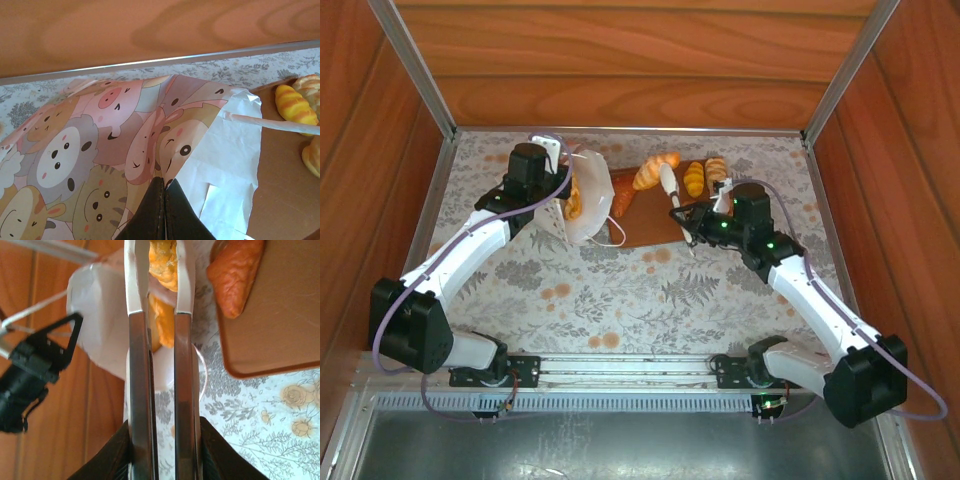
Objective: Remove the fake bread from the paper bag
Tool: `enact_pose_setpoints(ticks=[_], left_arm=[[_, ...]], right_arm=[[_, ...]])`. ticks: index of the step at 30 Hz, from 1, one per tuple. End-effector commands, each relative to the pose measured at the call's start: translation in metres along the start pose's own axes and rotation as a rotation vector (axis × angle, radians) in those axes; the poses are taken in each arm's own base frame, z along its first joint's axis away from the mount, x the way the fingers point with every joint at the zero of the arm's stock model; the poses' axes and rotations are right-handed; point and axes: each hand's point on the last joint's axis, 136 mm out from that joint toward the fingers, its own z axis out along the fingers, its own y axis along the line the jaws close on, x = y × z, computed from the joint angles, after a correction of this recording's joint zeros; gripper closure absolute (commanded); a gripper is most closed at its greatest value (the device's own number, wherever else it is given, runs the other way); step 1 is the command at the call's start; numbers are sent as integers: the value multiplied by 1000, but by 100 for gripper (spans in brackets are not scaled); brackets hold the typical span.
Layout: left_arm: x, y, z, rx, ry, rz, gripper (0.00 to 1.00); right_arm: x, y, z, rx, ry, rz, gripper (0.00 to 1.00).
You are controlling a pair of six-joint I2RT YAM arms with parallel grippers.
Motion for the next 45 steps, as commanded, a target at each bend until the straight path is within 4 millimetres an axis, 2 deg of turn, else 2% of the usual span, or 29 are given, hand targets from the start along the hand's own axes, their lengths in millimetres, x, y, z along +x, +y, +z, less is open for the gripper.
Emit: enact_pose_setpoints(ticks=[1, 12, 23, 33, 35, 45], left_arm=[[-6, -2, -4, 12, -28, -22, 100], [-8, -2, -8, 9, -38, -9, 100], [-4, -5, -5, 32, -37, -16, 100], [-2, -4, -6, 29, -30, -5, 100], [-2, -5, -6, 31, -30, -3, 100], [0, -5, -3, 33, -21, -4, 100]], right_arm=[[-21, 13, 4, -99, -52, 37, 79], [-71, -21, 46, -112, -114, 195, 79], [-92, -47, 75, -73, -145, 259, 78], [-97, -59, 94, -45, -113, 273, 79], [-94, -73, 102, -7, -92, 289, 78], [-90, -88, 119, 8, -31, 319, 77]])
